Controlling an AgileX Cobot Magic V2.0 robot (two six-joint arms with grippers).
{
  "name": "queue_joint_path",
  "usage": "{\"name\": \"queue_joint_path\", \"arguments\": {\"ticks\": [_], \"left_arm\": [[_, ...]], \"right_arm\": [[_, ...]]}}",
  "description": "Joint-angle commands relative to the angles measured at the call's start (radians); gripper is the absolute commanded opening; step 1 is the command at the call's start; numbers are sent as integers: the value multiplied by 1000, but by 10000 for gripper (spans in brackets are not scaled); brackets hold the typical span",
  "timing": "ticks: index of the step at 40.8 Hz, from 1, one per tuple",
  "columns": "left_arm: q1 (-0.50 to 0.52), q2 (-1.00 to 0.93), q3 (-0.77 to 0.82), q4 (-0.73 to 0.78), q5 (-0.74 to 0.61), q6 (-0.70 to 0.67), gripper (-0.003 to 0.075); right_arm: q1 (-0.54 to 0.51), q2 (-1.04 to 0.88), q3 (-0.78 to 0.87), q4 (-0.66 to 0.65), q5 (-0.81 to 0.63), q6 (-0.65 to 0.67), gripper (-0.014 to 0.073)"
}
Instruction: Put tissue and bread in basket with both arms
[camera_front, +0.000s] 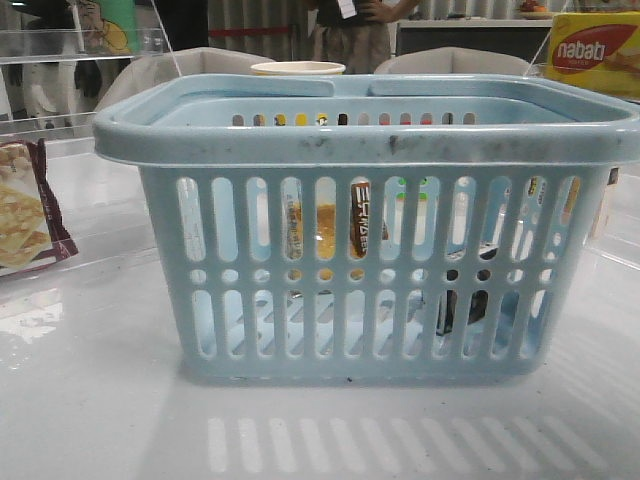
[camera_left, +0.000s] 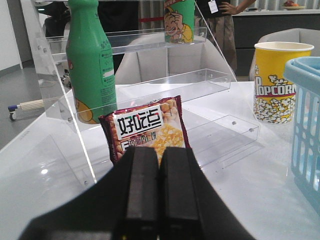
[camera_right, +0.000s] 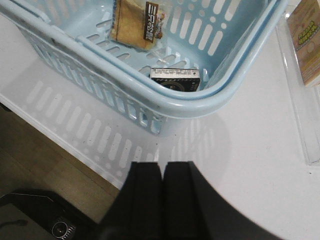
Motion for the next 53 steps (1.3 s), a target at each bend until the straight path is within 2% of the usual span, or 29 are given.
{"name": "queue_joint_path", "arguments": {"ticks": [1,14,20,30,41,48,53], "left_arm": [[-6,-18,-1,-11,-90,-1,92],[-6,-18,-1,-11,-90,-1,92],[-6,-18,-1,-11,-90,-1,92],[-6,-18,-1,-11,-90,-1,92],[-6,-18,-1,-11,-90,-1,92],[-6,-18,-1,-11,-90,-1,92],[-6,-18,-1,-11,-90,-1,92]], "right_arm": [[3,-4,-25,-16,-60,-6,57],[1,-9,-24,-15,-60,-6,57],[-83,-48,20,-19,-97,-6,57],[-291,-278,303,-19,-393,-6,57],[-502,-602,596,-4,-557,-6,57],[-559,-707,734,-4,-672,-6,57],[-577,-720,834,17,-838,-6,57]]}}
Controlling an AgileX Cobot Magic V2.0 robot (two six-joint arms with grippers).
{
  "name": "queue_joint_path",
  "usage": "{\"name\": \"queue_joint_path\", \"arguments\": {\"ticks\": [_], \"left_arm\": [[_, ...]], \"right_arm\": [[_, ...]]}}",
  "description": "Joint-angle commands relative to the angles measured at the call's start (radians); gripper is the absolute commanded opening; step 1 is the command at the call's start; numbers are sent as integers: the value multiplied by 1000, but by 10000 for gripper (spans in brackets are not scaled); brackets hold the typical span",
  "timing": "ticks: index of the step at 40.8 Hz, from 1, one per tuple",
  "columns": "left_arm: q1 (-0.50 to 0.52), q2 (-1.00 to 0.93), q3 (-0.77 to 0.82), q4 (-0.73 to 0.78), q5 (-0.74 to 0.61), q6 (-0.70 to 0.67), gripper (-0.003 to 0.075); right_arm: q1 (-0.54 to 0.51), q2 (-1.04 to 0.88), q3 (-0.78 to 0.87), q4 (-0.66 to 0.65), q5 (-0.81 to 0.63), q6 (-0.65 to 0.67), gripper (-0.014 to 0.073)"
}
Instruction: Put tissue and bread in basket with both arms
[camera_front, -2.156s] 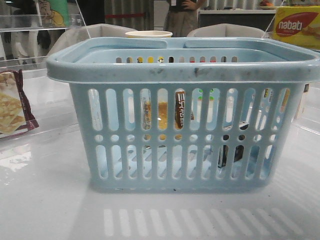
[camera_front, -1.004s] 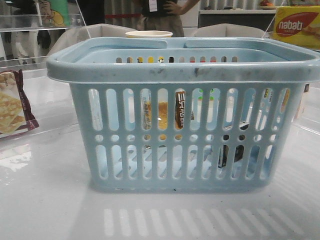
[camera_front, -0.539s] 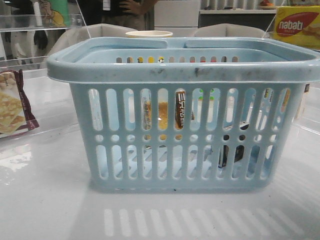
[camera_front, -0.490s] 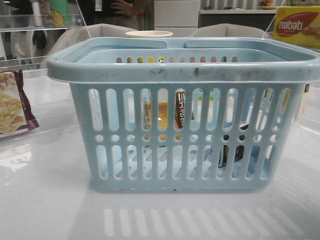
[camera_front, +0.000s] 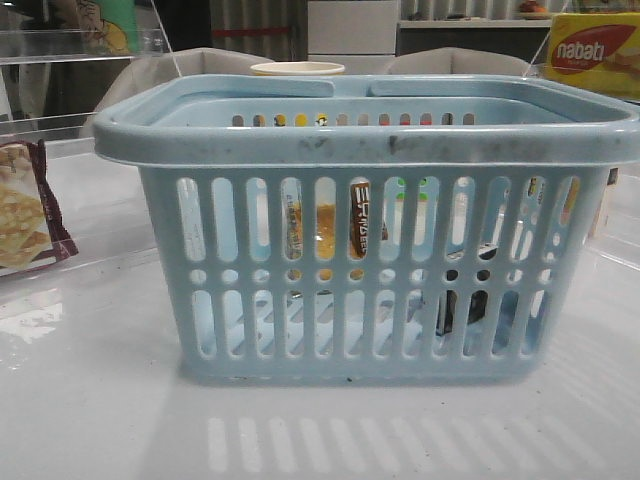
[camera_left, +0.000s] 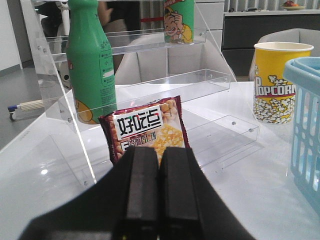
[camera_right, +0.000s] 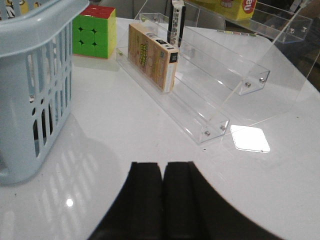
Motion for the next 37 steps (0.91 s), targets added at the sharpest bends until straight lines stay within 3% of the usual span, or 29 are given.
{"name": "queue_joint_path", "arguments": {"ticks": [1,17,37], "left_arm": [[-6,-18,-1,-11,-90,-1,92],[-6,-17,-1,-11,-90,-1,92],[-6,-17,-1,-11,-90,-1,92]], "right_arm": [[-13,-19,25,24,-188,-6,57],[-13,-19,24,78,-248,-6,57],[-13,-19,24,33,-269,-6,57]]}}
